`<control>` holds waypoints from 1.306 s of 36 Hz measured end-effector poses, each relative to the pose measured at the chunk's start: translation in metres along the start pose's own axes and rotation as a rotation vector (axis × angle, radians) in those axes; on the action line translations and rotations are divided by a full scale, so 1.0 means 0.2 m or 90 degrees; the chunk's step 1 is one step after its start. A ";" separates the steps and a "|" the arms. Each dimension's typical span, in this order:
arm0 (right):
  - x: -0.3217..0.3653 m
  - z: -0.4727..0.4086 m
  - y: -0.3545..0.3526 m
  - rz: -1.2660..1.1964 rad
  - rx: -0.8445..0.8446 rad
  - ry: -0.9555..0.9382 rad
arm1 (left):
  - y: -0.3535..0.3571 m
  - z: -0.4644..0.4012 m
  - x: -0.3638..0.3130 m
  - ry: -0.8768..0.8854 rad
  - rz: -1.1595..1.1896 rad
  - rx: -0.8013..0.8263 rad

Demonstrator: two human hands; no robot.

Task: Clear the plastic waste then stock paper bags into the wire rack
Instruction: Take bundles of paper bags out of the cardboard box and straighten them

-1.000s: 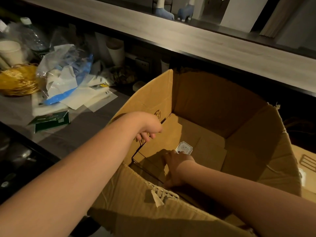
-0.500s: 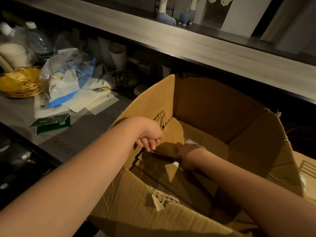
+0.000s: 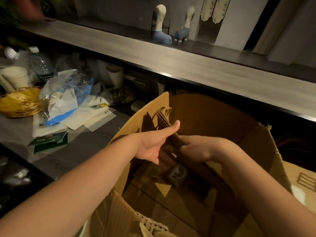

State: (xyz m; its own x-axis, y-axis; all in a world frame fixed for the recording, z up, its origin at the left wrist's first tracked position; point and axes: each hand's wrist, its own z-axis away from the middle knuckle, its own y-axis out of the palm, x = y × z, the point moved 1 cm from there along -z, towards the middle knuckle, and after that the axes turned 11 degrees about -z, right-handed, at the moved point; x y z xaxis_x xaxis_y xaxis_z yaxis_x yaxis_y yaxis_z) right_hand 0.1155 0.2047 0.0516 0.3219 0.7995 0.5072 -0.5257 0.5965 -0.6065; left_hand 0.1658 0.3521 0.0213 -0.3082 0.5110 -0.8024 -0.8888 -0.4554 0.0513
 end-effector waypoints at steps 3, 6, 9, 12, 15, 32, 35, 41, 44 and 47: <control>0.05 0.01 0.08 -0.027 0.097 -0.005 | -0.01 -0.02 0.00 -0.027 0.019 -0.087; 0.07 0.02 0.09 -0.049 0.164 -0.004 | -0.04 -0.04 0.03 -0.067 -0.011 -0.206; -0.01 0.00 0.01 -0.114 0.123 0.028 | -0.03 -0.02 0.01 -0.051 -0.012 -0.166; -0.20 -0.07 -0.10 -0.139 -0.187 0.054 | 0.00 -0.01 -0.01 0.015 -0.113 -0.159; -0.34 -0.10 -0.17 -0.433 -0.306 -0.012 | -0.01 0.01 -0.03 0.114 -0.194 -0.295; -0.55 -0.23 -0.13 -0.588 -0.306 -0.016 | -0.04 -0.06 0.04 -0.003 -0.148 -0.421; -0.59 -0.28 -0.12 -0.582 -0.310 0.004 | -0.05 -0.08 0.06 -0.009 -0.152 -0.435; -0.59 -0.33 -0.08 -0.564 -0.342 0.046 | -0.07 -0.06 0.01 0.137 -0.279 -0.552; -0.61 -0.31 0.02 -0.334 -0.274 0.114 | -0.09 -0.02 -0.03 0.250 -0.313 -0.639; -0.64 -0.32 0.14 -0.157 -0.163 0.164 | -0.08 0.02 -0.04 0.341 -0.303 -0.667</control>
State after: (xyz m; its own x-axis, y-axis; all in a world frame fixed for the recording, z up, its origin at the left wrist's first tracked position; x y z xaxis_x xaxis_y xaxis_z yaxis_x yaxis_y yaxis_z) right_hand 0.1092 0.1228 -0.0695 0.6166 0.6033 0.5058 -0.2074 0.7442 -0.6349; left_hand 0.1821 0.3581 0.0284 0.3593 0.5358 -0.7641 -0.1050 -0.7904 -0.6036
